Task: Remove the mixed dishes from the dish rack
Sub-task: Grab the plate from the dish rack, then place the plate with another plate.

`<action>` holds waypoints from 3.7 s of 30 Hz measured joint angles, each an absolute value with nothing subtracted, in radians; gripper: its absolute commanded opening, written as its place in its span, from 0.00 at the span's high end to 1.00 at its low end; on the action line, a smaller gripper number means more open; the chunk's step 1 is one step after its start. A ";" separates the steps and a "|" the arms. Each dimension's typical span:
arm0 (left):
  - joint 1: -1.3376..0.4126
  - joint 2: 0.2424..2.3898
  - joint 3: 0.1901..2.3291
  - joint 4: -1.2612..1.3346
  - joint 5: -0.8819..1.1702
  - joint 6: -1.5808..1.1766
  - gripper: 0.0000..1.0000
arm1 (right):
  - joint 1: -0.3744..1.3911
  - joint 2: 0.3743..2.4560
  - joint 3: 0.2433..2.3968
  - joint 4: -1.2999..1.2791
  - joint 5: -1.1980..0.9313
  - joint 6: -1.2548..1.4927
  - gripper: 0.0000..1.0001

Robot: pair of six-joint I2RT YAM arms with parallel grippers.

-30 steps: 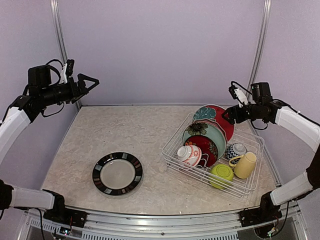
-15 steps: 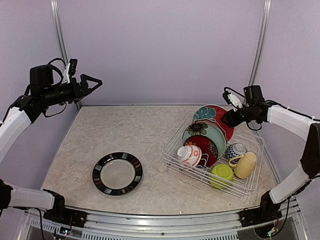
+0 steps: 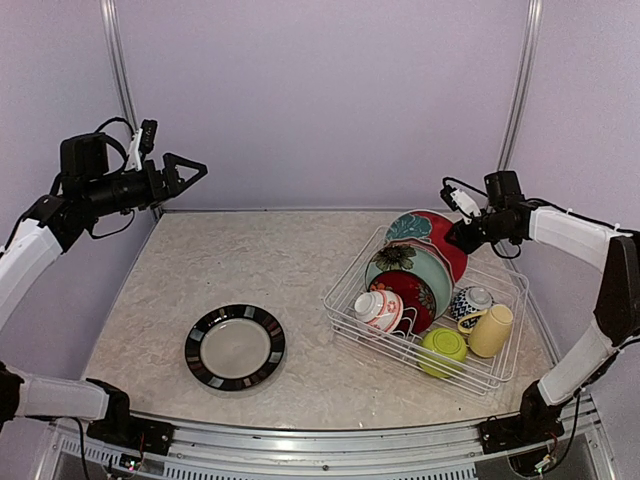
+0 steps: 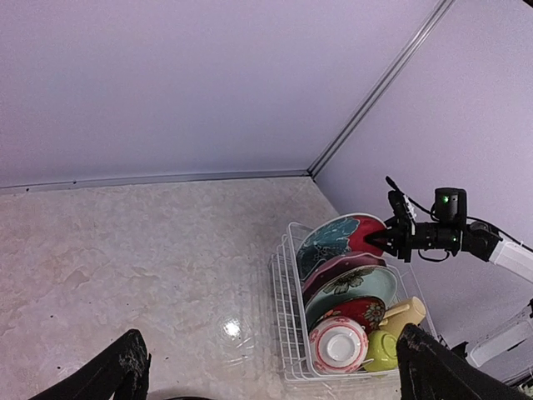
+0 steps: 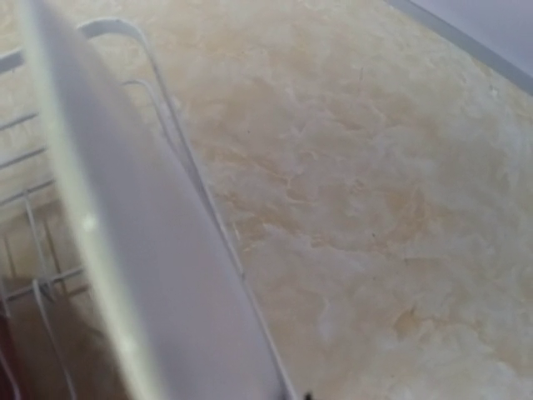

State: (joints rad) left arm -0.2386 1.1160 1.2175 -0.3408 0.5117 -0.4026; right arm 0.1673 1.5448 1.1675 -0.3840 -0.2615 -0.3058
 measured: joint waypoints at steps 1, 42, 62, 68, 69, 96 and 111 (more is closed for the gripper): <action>-0.239 1.114 1.217 -0.338 0.512 -0.402 0.01 | 0.167 1.545 1.168 -0.384 -0.263 -0.310 0.87; -0.244 1.128 1.212 -0.314 0.527 -0.403 0.01 | 0.207 1.208 1.083 -0.522 -0.015 -0.125 1.00; -0.255 1.133 1.212 -0.315 0.527 -0.403 0.01 | 0.223 0.968 1.039 -0.443 0.076 0.279 1.00; -0.255 1.133 1.213 -0.316 0.526 -0.403 0.01 | 0.223 0.982 1.041 -0.391 0.024 0.381 1.00; -0.255 1.133 1.213 -0.317 0.525 -0.403 0.01 | 0.223 0.992 1.045 -0.380 -0.001 0.401 1.00; -0.270 1.174 1.678 -0.453 0.527 -0.954 0.01 | 0.787 1.612 1.290 -0.233 -0.265 0.572 1.00; -0.166 1.033 1.578 -0.523 0.373 -0.702 0.01 | 0.862 1.845 1.454 -0.236 -0.343 0.649 1.00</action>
State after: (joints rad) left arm -0.1661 1.0332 1.5780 -0.5232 0.3733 -0.7025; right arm 0.8623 1.8454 1.4544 -0.2363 -0.3428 0.6487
